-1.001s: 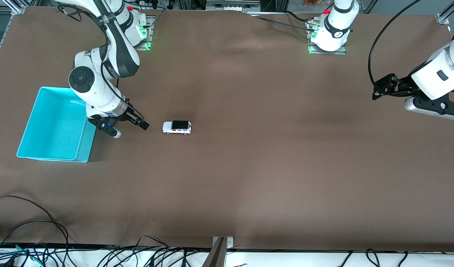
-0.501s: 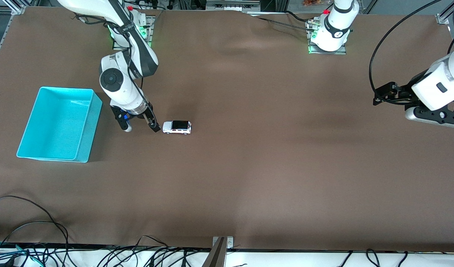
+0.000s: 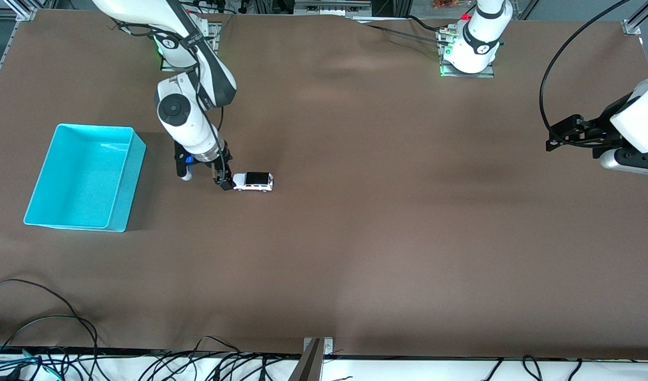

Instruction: Wind and store white jeep toy

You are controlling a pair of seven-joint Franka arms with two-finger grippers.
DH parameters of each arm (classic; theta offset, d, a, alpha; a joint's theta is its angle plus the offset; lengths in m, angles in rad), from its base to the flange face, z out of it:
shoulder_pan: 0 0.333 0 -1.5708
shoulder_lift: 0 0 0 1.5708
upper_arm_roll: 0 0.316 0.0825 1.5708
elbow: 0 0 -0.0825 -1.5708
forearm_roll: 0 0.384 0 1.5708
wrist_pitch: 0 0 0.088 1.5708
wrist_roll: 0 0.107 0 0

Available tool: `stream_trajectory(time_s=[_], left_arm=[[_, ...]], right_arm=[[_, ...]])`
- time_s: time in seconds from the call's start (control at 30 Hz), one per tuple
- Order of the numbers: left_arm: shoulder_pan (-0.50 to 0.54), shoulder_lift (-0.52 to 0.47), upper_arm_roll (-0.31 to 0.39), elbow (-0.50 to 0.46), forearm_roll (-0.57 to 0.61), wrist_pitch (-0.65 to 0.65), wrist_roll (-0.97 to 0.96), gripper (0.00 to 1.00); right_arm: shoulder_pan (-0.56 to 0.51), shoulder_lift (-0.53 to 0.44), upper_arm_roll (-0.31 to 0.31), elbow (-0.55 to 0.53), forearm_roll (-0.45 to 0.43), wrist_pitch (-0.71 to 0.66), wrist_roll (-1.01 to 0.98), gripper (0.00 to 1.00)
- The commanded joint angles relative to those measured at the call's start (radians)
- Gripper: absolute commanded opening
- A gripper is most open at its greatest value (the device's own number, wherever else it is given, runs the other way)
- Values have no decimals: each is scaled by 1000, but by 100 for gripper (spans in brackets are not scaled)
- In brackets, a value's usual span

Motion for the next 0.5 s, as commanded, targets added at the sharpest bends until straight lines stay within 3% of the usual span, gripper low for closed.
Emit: stream_trajectory(time_s=[0.0, 0.47], left_arm=[[1, 2, -5, 18, 15, -13, -12, 100], [1, 0, -7, 18, 21, -13, -12, 100]], right_arm=[[34, 23, -7, 3, -13, 25, 109, 100], [70, 26, -6, 3, -21, 25, 251, 100]])
